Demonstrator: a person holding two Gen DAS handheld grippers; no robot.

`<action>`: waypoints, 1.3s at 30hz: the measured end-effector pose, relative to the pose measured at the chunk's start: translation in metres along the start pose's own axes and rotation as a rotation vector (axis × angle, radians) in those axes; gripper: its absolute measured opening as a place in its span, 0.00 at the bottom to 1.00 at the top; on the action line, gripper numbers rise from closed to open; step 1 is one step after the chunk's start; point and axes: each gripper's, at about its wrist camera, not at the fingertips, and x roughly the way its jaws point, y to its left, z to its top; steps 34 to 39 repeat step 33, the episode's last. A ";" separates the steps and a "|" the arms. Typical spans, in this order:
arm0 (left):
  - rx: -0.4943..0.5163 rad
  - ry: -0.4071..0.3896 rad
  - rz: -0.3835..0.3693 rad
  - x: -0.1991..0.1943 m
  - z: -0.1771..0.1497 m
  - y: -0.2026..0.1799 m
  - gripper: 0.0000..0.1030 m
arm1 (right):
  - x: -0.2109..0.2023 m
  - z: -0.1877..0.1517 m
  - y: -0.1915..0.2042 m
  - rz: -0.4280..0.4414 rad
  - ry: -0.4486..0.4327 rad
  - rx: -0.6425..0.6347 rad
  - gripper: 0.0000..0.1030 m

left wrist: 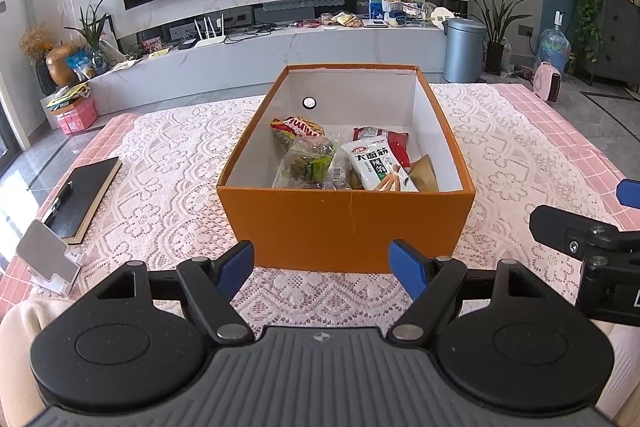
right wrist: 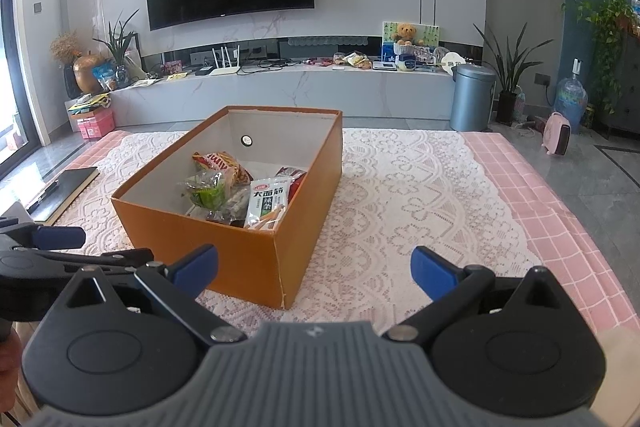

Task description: Organize snacks

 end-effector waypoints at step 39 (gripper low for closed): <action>-0.020 -0.034 -0.013 -0.008 0.005 0.008 0.87 | 0.004 -0.003 0.003 0.006 0.029 -0.013 0.97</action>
